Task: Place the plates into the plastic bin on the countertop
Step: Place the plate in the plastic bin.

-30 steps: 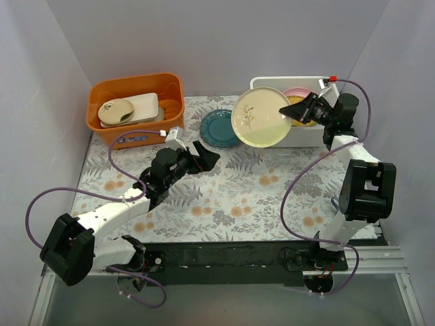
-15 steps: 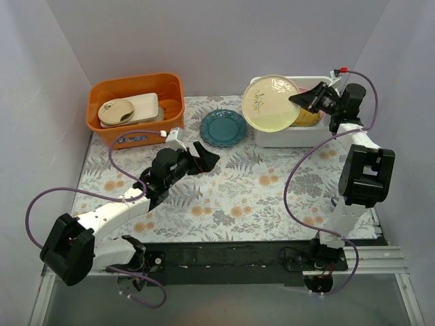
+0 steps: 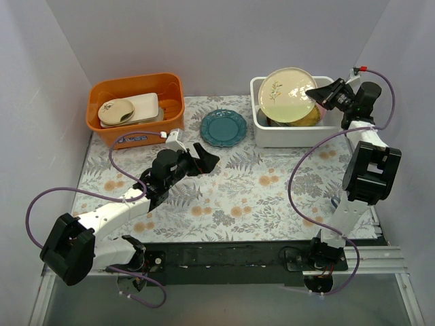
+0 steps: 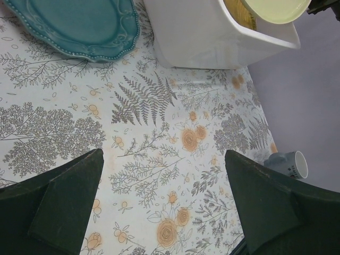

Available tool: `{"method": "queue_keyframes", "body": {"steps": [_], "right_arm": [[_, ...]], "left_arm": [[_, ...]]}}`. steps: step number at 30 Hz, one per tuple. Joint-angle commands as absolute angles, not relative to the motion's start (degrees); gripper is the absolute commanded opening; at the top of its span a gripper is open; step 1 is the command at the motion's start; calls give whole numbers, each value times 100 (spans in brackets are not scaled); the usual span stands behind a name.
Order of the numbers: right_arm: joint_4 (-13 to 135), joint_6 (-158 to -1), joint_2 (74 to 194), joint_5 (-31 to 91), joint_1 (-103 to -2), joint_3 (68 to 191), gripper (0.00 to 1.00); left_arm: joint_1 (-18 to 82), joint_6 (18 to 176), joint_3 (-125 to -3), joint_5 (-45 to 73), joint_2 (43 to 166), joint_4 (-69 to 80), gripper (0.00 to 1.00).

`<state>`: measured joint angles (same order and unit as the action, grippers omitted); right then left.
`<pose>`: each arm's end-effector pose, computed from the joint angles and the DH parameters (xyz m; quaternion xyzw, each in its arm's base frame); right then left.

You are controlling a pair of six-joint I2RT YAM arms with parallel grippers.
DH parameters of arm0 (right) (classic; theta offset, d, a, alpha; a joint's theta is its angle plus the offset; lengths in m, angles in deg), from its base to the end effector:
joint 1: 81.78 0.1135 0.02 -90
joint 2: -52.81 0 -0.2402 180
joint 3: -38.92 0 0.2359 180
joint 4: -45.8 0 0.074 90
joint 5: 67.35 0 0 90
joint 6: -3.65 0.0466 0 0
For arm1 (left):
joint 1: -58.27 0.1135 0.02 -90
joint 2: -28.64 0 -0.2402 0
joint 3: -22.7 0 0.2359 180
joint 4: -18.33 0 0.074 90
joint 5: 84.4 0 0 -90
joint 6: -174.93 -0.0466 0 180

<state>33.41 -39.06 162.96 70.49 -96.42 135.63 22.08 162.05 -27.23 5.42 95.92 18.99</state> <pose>0.4320 -0.0771 0.2822 0.0920 0.7055 0.4577 0.5333 0.2163 -0.1581 0.2301 -0.2814 0.7513 -0.4980 0.3292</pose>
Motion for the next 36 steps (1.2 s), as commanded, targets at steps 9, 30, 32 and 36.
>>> {"method": "queue_keyframes", "body": {"steps": [9,30,32,36], "right_arm": [[2802,-3502,16355,7003,-9822,14242,1],[3180,-3906,16725,6546,-10042,13742,1],[3241,-3985,16760,6537,-10042,13741,1],[3759,-4327,16778,6309,-10068,13803,1]], "left_arm": [[2188,16157,-2631,718,9605,1906,98],[2188,16183,-2534,771,9675,1915,98],[2188,16183,-2534,798,9684,1915,98],[2188,16175,-2543,798,9693,1888,98]]}}
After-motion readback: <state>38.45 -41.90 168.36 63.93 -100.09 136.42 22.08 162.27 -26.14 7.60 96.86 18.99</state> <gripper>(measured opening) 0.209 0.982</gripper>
